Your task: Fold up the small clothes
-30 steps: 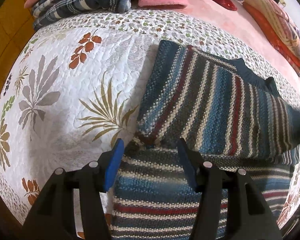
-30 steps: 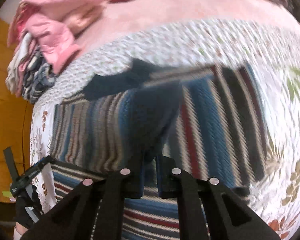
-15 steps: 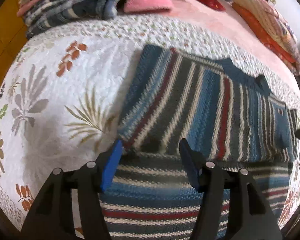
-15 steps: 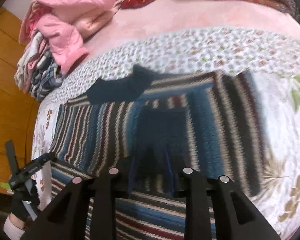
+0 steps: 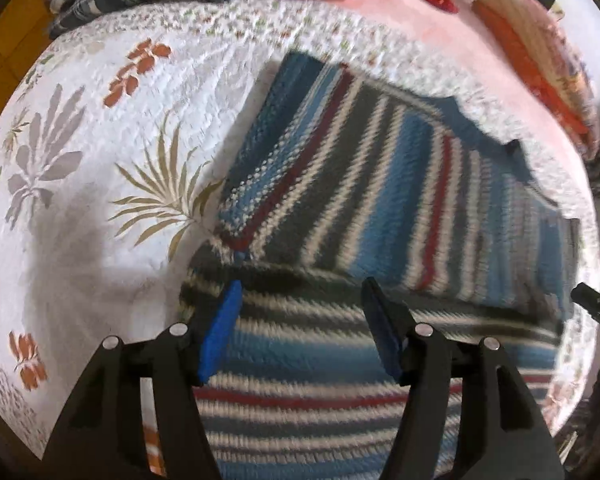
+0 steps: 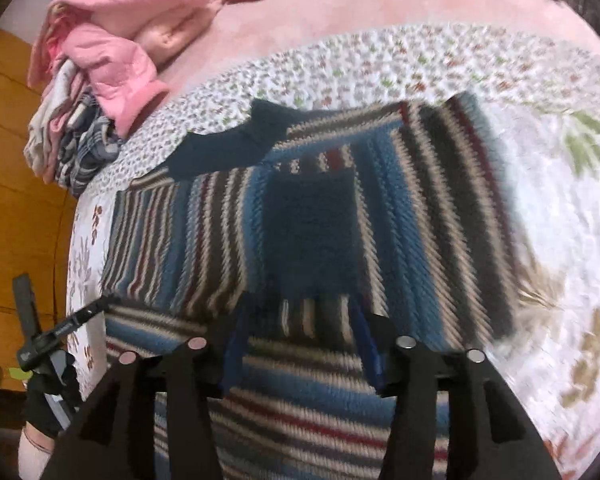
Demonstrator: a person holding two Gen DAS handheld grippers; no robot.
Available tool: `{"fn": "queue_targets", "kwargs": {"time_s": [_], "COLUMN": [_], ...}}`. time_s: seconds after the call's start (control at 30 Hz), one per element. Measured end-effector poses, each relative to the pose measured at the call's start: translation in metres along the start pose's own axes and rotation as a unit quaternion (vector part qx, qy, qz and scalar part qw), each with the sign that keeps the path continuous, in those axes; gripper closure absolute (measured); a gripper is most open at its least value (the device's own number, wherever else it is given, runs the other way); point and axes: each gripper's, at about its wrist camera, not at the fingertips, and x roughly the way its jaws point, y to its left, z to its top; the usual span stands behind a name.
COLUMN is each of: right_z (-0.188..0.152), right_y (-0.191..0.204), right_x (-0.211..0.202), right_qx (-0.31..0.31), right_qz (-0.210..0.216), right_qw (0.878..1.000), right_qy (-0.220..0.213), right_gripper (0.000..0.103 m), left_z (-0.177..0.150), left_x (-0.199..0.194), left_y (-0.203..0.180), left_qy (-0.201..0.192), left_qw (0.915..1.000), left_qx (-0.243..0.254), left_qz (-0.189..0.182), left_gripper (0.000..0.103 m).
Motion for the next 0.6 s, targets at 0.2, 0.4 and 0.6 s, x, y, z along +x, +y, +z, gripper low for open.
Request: {"fn": "queue_targets", "kwargs": {"time_s": [0.2,0.4,0.6], "right_z": [-0.058,-0.141,-0.215], "right_y": [-0.004,-0.016,-0.044], "right_x": [-0.048,-0.061,-0.059], "right_qx": [0.006,0.003,0.057], "right_qz": [0.014,-0.016,-0.03], "right_qw": [1.0,1.0,0.996], "right_qy": [-0.008,0.024,0.064], "right_gripper": [0.043,0.041,0.038], "left_z": [-0.058,-0.141,-0.193], "left_x": [-0.043,-0.047,-0.04], "left_y": [0.016,0.059,0.089], "left_qy": [-0.004,0.047,0.093], "left_qw": [0.9997,0.9988,0.9945], "left_qx": [0.021,0.005,-0.048], "left_qz": [0.016,0.01,-0.003], "left_gripper": [0.031,0.031,0.031]}}
